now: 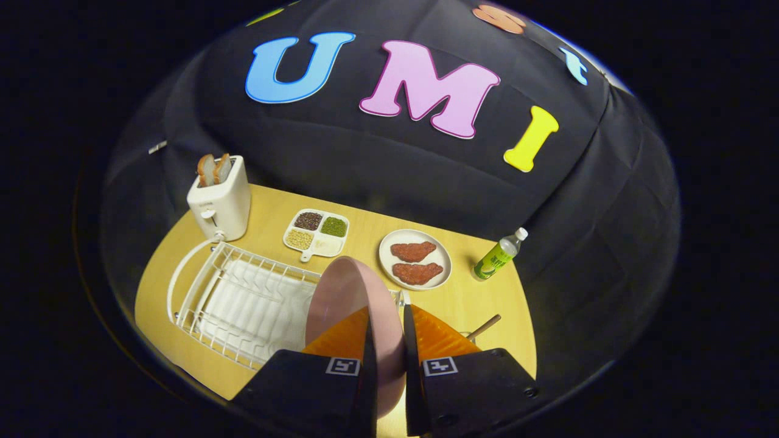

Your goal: Take the plate from the dish rack, then take the spoon from the basket and place it into the plate.

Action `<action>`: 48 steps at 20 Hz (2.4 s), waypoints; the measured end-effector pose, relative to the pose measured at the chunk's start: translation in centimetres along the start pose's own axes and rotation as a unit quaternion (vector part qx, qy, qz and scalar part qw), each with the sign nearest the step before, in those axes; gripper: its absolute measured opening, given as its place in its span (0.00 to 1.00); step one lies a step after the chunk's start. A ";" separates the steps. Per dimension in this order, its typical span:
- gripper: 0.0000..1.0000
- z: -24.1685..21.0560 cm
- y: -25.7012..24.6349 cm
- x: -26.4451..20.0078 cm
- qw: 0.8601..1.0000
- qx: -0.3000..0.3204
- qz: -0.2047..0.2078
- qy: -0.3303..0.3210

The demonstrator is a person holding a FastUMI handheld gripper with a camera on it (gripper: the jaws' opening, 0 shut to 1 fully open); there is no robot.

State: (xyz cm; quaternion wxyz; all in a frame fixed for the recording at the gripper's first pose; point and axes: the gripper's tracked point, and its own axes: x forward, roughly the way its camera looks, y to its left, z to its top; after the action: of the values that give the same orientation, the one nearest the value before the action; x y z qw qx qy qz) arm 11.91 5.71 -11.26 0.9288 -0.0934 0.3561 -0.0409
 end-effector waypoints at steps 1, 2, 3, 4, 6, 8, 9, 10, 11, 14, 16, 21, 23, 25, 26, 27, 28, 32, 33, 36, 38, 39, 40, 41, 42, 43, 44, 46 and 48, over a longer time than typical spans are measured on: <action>0.23 -0.9 0.0 -1.1 1.000 0.019 0.020 0.005; 0.22 -1.9 0.0 -2.1 0.998 0.036 0.041 0.011; 0.23 -3.1 0.1 -3.1 0.997 0.055 0.061 0.017; 0.23 -4.4 0.1 -3.9 0.994 0.073 0.079 0.024; 0.22 -7.6 0.3 -5.4 0.987 0.108 0.110 0.040; 0.22 -11.0 0.6 -6.5 0.978 0.148 0.137 0.053; 0.22 -12.7 0.9 -6.8 0.973 0.167 0.148 0.061; 0.23 -14.5 1.3 -7.0 0.968 0.184 0.159 0.067; 0.22 -16.2 1.6 -6.9 0.963 0.196 0.168 0.075; 0.23 -20.5 2.8 -6.5 0.951 0.227 0.190 0.092; 0.22 -22.9 3.6 -5.5 0.944 0.242 0.198 0.104; 0.23 -26.1 3.5 -2.2 0.940 0.252 0.194 0.121; 0.24 -26.6 3.7 -0.7 0.938 0.254 0.204 0.122; 0.25 -26.6 2.8 -0.6 0.937 0.261 0.198 0.119; 0.35 -26.7 2.2 -0.5 0.940 0.256 0.194 0.117; 0.36 -26.8 2.0 -0.5 0.941 0.252 0.191 0.117; 0.53 -26.9 1.6 -0.7 0.943 0.246 0.190 0.117; 0.99 -26.6 -1.6 -1.4 0.959 0.207 0.168 0.096; 0.99 -26.0 -2.7 -1.5 0.963 0.199 0.160 0.082; 0.99 -24.0 -6.0 -1.8 0.974 0.176 0.141 0.035; 0.99 -22.6 -8.5 -1.6 0.980 0.159 0.122 -0.002; 0.99 -21.7 -9.7 -1.5 0.982 0.152 0.113 -0.022; 0.98 -20.8 -11.0 -1.4 0.983 0.145 0.106 -0.042; 0.99 -20.0 -12.1 -1.3 0.983 0.139 0.102 -0.060; 0.99 -19.4 -12.9 -0.9 0.984 0.131 0.101 -0.073; 0.98 -18.8 -13.7 -0.4 0.984 0.122 0.102 -0.084; 0.99 -18.5 -14.5 0.2 0.984 0.112 0.104 -0.091; 0.99 -17.3 -15.7 1.6 0.983 0.102 0.108 -0.109; 0.99 -16.2 -16.4 3.3 0.981 0.097 0.115 -0.122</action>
State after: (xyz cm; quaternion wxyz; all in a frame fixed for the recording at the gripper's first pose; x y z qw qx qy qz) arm 3.36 -13.18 -21.91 0.9685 0.0344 0.2429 0.0431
